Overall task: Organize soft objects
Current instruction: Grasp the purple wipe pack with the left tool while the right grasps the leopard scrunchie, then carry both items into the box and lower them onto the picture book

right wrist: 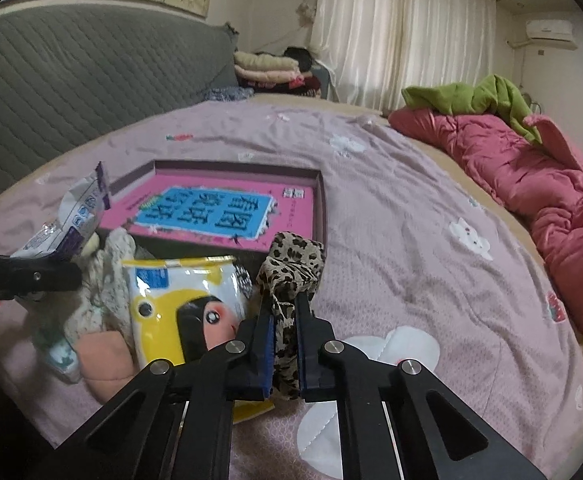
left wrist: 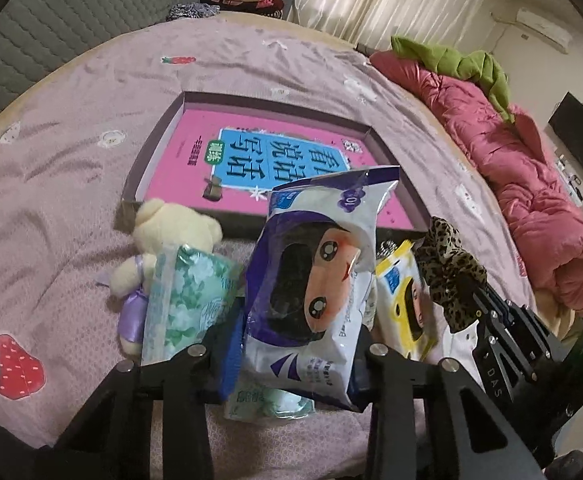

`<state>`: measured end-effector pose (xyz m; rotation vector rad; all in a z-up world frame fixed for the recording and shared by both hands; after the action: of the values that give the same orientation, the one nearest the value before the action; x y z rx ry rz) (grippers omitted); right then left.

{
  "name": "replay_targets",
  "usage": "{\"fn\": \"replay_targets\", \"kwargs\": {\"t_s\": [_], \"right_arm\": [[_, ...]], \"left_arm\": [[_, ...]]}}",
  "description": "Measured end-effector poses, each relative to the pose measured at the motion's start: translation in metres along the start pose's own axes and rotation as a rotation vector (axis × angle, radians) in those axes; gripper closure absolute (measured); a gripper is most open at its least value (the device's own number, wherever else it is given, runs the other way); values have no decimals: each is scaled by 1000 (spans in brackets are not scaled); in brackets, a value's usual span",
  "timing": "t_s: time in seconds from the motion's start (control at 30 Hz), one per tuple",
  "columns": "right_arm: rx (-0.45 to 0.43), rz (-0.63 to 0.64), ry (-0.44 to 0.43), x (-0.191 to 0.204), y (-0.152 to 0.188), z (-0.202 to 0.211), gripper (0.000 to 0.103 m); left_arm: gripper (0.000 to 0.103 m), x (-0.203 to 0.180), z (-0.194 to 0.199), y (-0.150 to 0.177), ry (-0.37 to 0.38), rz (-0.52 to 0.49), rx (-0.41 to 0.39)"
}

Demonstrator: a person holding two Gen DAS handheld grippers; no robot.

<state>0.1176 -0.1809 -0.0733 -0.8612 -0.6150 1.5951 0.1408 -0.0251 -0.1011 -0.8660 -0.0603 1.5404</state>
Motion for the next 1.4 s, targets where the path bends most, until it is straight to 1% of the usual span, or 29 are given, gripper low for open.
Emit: {"fn": "replay_targets", "kwargs": {"t_s": [0.27, 0.5, 0.67, 0.97, 1.2, 1.4], "right_arm": [[-73, -19, -1, -3, -17, 19, 95], [-122, -17, -18, 6, -36, 28, 95], [-153, -6, -33, 15, -47, 28, 95], [-170, -16, -33, 17, -64, 11, 95], [-186, -18, -15, 12, -77, -8, 95], [-178, -19, -5, 8, -85, -30, 95]], "left_arm": [[65, -9, 17, -13, 21, -16, -49], [65, -13, 27, -28, 8, -41, -93], [65, -9, 26, -35, -3, -43, -100], [65, 4, 25, -57, -38, -50, -132], [65, 18, 19, -76, -62, -21, -152], [65, 30, 9, -91, -94, -8, -156]]}}
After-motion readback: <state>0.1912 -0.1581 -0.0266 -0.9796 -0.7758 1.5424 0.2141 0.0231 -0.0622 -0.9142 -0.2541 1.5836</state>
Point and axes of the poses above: each gripper's, at about its wrist camera, not at the fingertips, and z roughly against the way its jaws point, x to its left, y to its underside, the point moved 10 cm from there along -z, roughly the way its jaws point, and after that the axes turned 13 degrees about y, right-handed, at the moved point
